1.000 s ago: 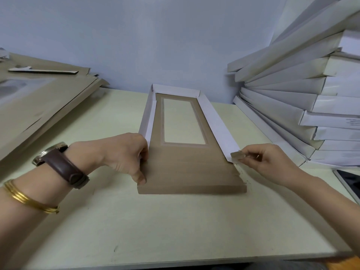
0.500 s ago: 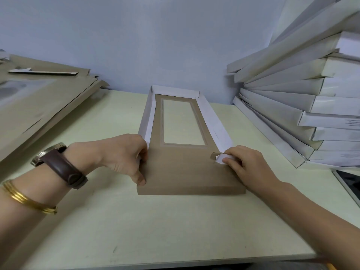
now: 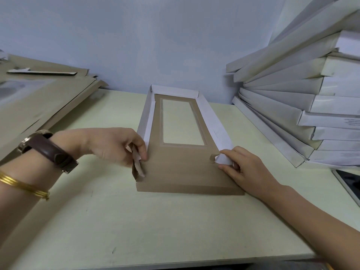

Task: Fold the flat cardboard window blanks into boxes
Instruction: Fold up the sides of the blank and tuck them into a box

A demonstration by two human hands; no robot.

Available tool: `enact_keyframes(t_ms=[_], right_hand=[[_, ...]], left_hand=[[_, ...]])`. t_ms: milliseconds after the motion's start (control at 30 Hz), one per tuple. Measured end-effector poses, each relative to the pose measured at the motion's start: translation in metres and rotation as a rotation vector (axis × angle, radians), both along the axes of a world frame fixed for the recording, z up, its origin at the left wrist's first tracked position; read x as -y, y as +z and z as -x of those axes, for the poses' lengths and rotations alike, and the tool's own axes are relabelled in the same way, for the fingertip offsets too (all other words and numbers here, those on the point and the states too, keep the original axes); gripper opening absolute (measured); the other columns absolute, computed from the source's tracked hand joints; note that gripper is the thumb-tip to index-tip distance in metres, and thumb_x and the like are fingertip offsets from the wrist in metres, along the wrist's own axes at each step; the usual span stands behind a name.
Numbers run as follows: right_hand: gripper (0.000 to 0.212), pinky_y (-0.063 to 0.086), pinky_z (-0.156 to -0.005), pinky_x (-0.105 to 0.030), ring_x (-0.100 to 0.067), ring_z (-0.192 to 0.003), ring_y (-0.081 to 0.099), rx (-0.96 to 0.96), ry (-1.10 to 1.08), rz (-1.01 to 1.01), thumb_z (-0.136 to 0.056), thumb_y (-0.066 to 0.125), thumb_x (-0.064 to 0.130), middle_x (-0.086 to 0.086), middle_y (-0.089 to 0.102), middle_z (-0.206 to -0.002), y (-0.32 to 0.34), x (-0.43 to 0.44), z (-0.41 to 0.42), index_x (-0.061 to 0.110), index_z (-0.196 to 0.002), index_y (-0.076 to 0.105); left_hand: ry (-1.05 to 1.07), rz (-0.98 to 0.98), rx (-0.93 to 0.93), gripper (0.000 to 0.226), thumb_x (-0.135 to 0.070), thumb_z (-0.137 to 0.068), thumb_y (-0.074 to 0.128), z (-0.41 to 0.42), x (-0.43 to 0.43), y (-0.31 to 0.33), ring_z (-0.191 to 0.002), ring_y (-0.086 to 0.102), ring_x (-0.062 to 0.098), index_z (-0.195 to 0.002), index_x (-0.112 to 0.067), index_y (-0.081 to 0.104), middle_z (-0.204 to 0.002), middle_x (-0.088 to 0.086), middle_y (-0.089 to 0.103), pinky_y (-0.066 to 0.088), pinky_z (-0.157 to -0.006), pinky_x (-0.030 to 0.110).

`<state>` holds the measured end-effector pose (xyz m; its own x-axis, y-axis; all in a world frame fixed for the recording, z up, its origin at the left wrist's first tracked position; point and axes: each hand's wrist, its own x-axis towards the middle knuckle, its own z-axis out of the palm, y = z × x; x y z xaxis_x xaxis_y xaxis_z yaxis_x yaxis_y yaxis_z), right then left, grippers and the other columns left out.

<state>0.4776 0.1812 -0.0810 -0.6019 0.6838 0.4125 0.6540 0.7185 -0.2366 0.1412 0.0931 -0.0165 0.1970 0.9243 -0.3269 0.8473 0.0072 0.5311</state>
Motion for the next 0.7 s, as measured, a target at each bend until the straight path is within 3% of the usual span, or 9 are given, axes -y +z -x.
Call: enact_keyframes(t_ms=[100, 200, 267, 367, 600, 700], right_hand=[[0.018, 0.035, -0.064, -0.019, -0.002, -0.069, 0.044, 0.002, 0.004, -0.003, -0.092, 0.063, 0.027, 0.014, 0.039, -0.076, 0.001, 0.002, 0.001, 0.026, -0.110, 0.066], [0.018, 0.037, -0.065, -0.022, -0.001, -0.069, 0.044, 0.003, -0.002, -0.004, -0.092, 0.063, 0.027, 0.015, 0.038, -0.076, 0.002, 0.003, 0.002, 0.023, -0.110, 0.067], [0.019, 0.039, -0.065, -0.024, 0.000, -0.068, 0.043, 0.001, -0.002, -0.006, -0.092, 0.063, 0.026, 0.016, 0.038, -0.076, 0.002, 0.004, 0.002, 0.021, -0.110, 0.067], [0.019, 0.039, -0.066, -0.024, -0.002, -0.068, 0.043, 0.007, 0.003, -0.006, -0.092, 0.063, 0.026, 0.013, 0.038, -0.077, 0.002, 0.005, 0.002, 0.020, -0.110, 0.067], [0.028, 0.049, -0.070, -0.036, -0.019, -0.077, 0.052, 0.027, 0.007, -0.020, -0.096, 0.053, 0.011, 0.000, 0.051, -0.093, -0.002, 0.003, -0.002, 0.014, -0.123, 0.061], [0.036, 0.050, -0.069, -0.035, -0.017, -0.081, 0.053, 0.010, 0.030, -0.040, -0.096, 0.044, 0.004, -0.001, 0.050, -0.100, -0.004, 0.002, -0.004, 0.010, -0.129, 0.058]], left_hand=[[-0.008, -0.119, 0.019, 0.016, -0.010, -0.082, 0.072, 0.007, -0.002, -0.006, -0.092, 0.068, 0.014, -0.085, -0.025, 0.073, -0.091, -0.006, 0.072, 0.051, -0.093, 0.037], [-0.015, -0.172, 0.096, 0.004, -0.023, -0.084, 0.074, 0.013, -0.004, -0.008, -0.088, 0.066, 0.023, -0.080, -0.022, 0.073, -0.087, 0.000, 0.072, 0.052, -0.090, 0.039], [0.025, -0.213, 0.130, 0.012, -0.025, -0.085, 0.072, 0.013, -0.005, -0.012, -0.078, 0.063, 0.024, -0.077, -0.017, 0.070, -0.080, 0.002, 0.071, 0.051, -0.082, 0.035], [0.099, -0.314, 0.086, 0.018, -0.027, -0.085, 0.072, 0.008, -0.007, -0.020, -0.064, 0.059, 0.011, -0.074, -0.015, 0.064, -0.070, -0.003, 0.067, 0.047, -0.069, 0.023], [0.154, -0.547, -0.043, 0.022, -0.027, -0.084, 0.072, -0.011, -0.008, -0.040, -0.066, 0.055, 0.011, -0.071, -0.021, 0.055, -0.069, -0.008, 0.060, 0.040, -0.060, 0.024], [0.197, -0.628, -0.031, 0.018, -0.026, -0.084, 0.072, -0.013, -0.008, -0.048, -0.067, 0.056, 0.008, -0.071, -0.025, 0.060, -0.071, -0.009, 0.062, 0.042, -0.061, 0.023]])
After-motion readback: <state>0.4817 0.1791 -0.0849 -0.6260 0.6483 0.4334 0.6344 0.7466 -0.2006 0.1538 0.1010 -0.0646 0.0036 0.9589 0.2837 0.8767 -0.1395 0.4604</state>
